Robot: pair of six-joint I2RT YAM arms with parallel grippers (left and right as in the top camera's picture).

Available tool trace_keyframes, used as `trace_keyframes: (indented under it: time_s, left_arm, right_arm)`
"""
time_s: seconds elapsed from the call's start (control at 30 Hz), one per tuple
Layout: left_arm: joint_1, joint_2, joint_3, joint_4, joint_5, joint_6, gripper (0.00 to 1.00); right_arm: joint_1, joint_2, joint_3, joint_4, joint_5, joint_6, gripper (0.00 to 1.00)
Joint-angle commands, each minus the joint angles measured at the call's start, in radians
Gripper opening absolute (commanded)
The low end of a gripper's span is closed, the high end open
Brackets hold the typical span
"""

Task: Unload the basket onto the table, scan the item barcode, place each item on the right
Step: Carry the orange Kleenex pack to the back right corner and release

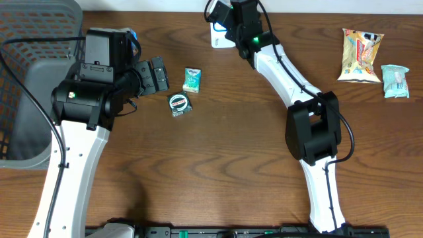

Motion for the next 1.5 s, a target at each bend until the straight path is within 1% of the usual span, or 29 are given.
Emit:
trace_keyframes:
  time_s: [0.0, 0.07, 0.13, 0.23, 0.37, 0.43, 0.47, 0.6, 0.7, 0.73, 0.8, 0.87, 0.97, 1.03, 1.07, 1.1, 1.2, 1.23, 1.3, 1.4, 1.47]
  left_arm:
    - [0.002, -0.002, 0.008, -0.003, -0.013, 0.006, 0.98]
    - [0.002, -0.002, 0.008, -0.003, -0.013, 0.006, 0.98]
    - [0.002, -0.002, 0.008, -0.003, -0.013, 0.006, 0.98]
    - [0.002, -0.002, 0.008, -0.003, -0.013, 0.006, 0.97]
    - [0.002, -0.002, 0.008, -0.003, -0.013, 0.006, 0.98]
    - [0.002, -0.002, 0.008, -0.003, -0.013, 0.006, 0.98]
    - [0.002, -0.002, 0.008, -0.003, -0.013, 0.006, 0.98]
    - [0.002, -0.002, 0.008, -0.003, -0.013, 0.006, 0.98]
    - [0.002, -0.002, 0.008, -0.003, -0.013, 0.006, 0.98]
    - [0.002, -0.002, 0.008, -0.003, -0.013, 0.006, 0.98]
    - [0.002, -0.002, 0.008, -0.003, -0.013, 0.006, 0.98]
    - [0.002, -0.002, 0.008, -0.003, -0.013, 0.006, 0.98]
    - [0.002, -0.002, 0.008, -0.003, -0.013, 0.006, 0.98]
    - [0.002, -0.002, 0.008, -0.003, -0.013, 0.006, 0.98]
    - [0.002, -0.002, 0.008, -0.003, -0.013, 0.006, 0.98]
    - [0.002, -0.002, 0.008, -0.003, -0.013, 0.006, 0.98]
    - [0.002, -0.002, 0.008, -0.003, -0.013, 0.006, 0.98]
    - [0.002, -0.002, 0.008, -0.003, -0.013, 0.006, 0.98]
    - [0.002, -0.002, 0.008, -0.003, -0.013, 0.006, 0.98]
    - [0.002, -0.002, 0.008, -0.003, -0.013, 0.006, 0.98]
    - [0.002, -0.002, 0.008, -0.003, -0.013, 0.006, 0.98]
  right_arm:
    - [-0.05, -0.042, -0.002, 0.004, 0.106, 0.124, 0.01]
    - [-0.108, -0.09, -0.002, -0.04, 0.139, 0.237, 0.01]
    - [-0.148, -0.117, -0.002, -0.085, 0.14, 0.304, 0.01]
    - [-0.251, -0.172, -0.002, -0.212, 0.139, 0.43, 0.01]
    - [-0.391, -0.216, -0.002, -0.359, 0.144, 0.47, 0.01]
    - [-0.444, -0.22, -0.002, -0.405, 0.175, 0.52, 0.01]
    - [-0.485, -0.22, -0.002, -0.446, 0.2, 0.572, 0.01]
    - [-0.591, -0.22, -0.004, -0.562, 0.19, 0.694, 0.01]
    - [-0.638, -0.22, -0.005, -0.599, 0.131, 0.702, 0.01]
    - [-0.655, -0.22, -0.007, -0.608, 0.086, 0.701, 0.05]
    - [-0.679, -0.22, -0.007, -0.625, 0.043, 0.702, 0.05]
    - [-0.696, -0.22, -0.008, -0.634, 0.041, 0.702, 0.01]
    - [-0.708, -0.217, -0.017, -0.635, 0.06, 0.701, 0.02]
    - [-0.72, -0.203, -0.023, -0.644, 0.114, 0.702, 0.02]
    - [-0.722, -0.198, -0.024, -0.646, 0.117, 0.702, 0.04]
    - [-0.727, -0.191, -0.029, -0.65, 0.118, 0.702, 0.07]
    - [-0.738, -0.186, -0.074, -0.64, 0.12, 0.702, 0.08]
    - [-0.743, -0.186, -0.094, -0.635, 0.121, 0.702, 0.09]
    - [-0.752, -0.186, -0.129, -0.617, 0.121, 0.702, 0.17]
    - [-0.762, -0.186, -0.14, -0.613, 0.121, 0.702, 0.18]
    - [-0.763, -0.186, -0.14, -0.61, 0.121, 0.701, 0.23]
